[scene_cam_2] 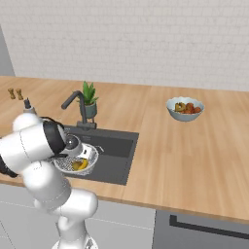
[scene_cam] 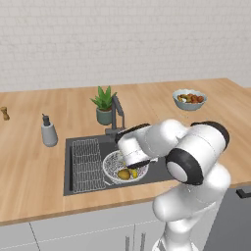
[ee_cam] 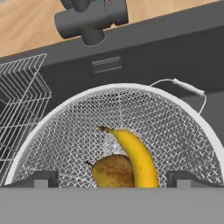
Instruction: Put the colander in the sink, put the pear, banana in the colander, and turn on the sink faucet and pour water over the colander.
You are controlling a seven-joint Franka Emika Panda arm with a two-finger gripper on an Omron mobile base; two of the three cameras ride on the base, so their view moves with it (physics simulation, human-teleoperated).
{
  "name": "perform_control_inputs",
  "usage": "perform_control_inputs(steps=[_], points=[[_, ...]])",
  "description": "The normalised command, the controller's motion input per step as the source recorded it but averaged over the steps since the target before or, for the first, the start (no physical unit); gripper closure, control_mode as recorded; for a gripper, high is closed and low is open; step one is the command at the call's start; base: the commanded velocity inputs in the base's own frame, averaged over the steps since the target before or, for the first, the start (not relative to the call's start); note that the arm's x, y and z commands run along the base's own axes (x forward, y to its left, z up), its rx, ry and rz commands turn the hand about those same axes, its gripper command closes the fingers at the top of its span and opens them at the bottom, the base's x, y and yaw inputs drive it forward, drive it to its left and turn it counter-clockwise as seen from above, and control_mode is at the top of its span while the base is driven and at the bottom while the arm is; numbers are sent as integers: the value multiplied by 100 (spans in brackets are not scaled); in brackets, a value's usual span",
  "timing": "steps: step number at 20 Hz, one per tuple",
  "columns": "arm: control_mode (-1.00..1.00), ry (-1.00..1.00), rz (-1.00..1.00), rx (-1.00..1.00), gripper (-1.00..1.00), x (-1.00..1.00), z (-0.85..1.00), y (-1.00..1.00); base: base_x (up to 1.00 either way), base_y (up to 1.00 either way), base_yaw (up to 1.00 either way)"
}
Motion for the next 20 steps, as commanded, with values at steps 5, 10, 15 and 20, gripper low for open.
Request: perform_control_inputs(steps=[5,10,15,20], points=[[-100,1,-1,0,-100,-4,97,-47,0,0,0],[-100,11,0,0,-100,5,100,-61,0,0,0],[-100,18,0,-1,-100,3,100,-53,0,0,0],[-100,20,0,-11,-100,-1,100,-42,0,0,0]])
